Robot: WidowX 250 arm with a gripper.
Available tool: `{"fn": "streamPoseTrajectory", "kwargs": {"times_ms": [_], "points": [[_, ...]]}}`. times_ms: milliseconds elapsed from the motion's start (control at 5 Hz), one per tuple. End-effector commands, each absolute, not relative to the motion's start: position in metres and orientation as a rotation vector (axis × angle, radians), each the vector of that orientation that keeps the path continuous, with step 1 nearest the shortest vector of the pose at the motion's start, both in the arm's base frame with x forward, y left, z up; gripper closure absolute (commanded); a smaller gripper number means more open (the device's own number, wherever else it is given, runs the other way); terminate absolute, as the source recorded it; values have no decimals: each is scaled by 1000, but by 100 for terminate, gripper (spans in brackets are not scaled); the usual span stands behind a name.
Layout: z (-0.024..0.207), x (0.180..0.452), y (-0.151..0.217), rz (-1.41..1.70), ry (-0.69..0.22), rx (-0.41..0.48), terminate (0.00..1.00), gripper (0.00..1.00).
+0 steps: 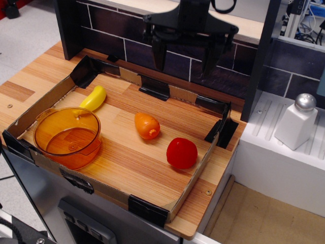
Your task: Put carrot in pot
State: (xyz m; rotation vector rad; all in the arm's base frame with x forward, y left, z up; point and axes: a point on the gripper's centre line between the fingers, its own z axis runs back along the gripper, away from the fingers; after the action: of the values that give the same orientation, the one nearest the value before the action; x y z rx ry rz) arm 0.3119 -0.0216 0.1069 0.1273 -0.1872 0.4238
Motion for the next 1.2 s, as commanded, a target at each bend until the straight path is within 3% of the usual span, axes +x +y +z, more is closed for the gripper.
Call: {"fn": "streamPoseTrajectory", "kwargs": {"times_ms": [0, 200, 600, 1000], "points": [[92, 303, 4, 566, -281, 148, 0, 0], [76, 300, 12, 680, -316, 163, 0, 0], [36, 289, 21, 830, -252, 117, 0, 0], [11, 283, 18, 898, -196, 113, 0, 0]]}}
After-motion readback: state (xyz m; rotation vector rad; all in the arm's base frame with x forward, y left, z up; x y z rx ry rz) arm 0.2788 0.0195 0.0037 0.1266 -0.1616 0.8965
